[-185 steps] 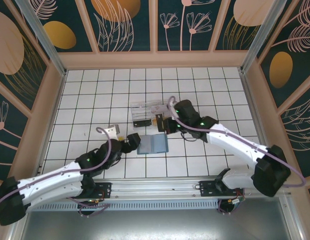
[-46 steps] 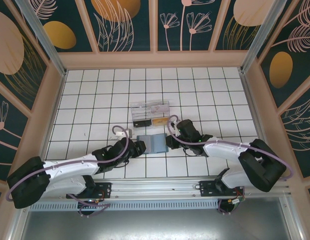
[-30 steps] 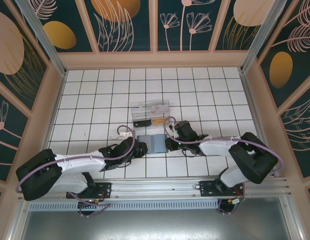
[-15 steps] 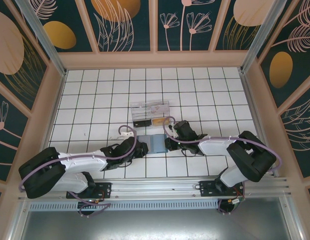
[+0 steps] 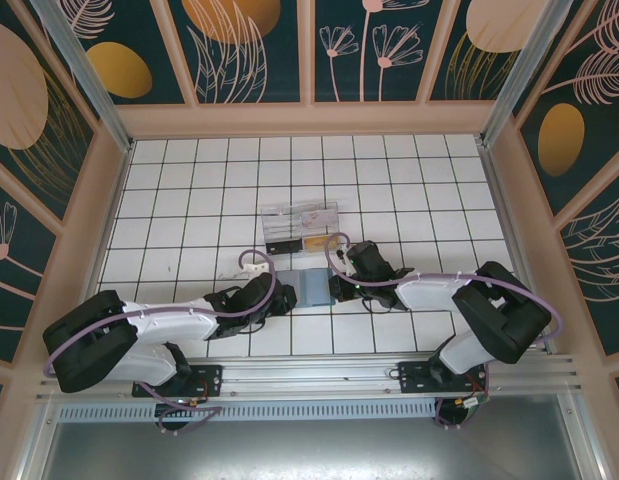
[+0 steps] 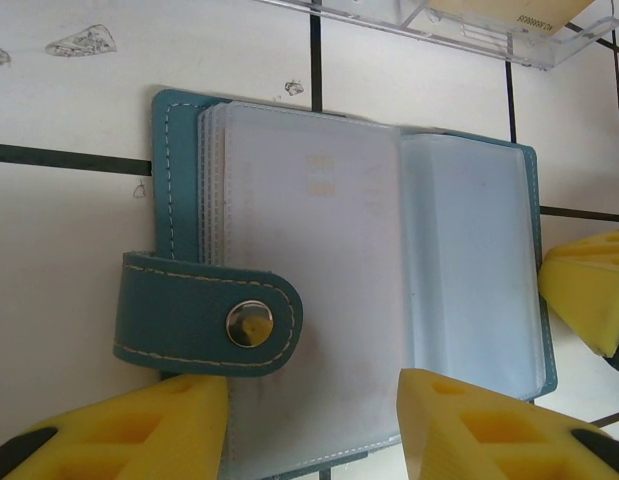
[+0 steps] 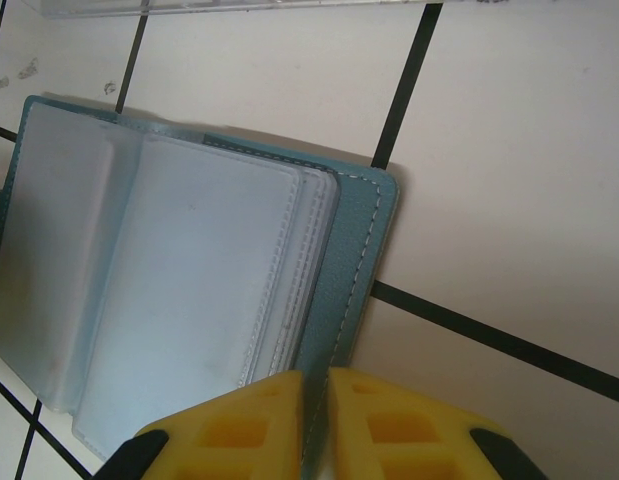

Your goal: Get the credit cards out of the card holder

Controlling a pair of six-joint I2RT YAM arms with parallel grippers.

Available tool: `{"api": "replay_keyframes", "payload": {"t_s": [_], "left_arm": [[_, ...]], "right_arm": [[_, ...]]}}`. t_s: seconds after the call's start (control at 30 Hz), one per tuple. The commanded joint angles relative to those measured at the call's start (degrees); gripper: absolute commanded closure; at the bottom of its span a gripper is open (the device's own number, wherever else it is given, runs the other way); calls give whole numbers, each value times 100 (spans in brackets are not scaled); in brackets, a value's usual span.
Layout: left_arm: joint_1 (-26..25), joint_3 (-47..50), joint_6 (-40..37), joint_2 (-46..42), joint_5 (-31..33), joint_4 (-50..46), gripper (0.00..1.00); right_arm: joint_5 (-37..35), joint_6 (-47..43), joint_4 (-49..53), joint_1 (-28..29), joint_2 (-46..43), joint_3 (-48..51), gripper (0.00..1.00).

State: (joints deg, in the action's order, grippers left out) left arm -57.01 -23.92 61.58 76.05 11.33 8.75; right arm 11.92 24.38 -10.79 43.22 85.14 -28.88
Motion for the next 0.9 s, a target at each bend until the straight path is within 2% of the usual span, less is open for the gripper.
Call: {"api": "replay_keyframes", "payload": {"t_s": [0.0, 0.27, 0.5, 0.6, 0.73, 0.87], "left_arm": [[-29, -138, -67, 119, 14, -28, 51], [-29, -103, -128, 277, -333, 507, 51], [-29, -60, -155, 334, -597, 864, 42], [-29, -73, -179, 251, -584, 845, 32], [-29, -121, -242, 132, -522, 762, 11], [-29, -228, -350, 77, -544, 725, 8]], "right_arm": [[91, -21, -46, 6, 114, -91, 83], [100, -4, -58, 11, 117, -91, 83], [108, -4, -55, 11, 143, -109, 83], [111, -4, -68, 17, 165, -109, 83], [117, 5, -75, 20, 177, -100, 83], [125, 5, -81, 18, 199, -109, 83]]}}
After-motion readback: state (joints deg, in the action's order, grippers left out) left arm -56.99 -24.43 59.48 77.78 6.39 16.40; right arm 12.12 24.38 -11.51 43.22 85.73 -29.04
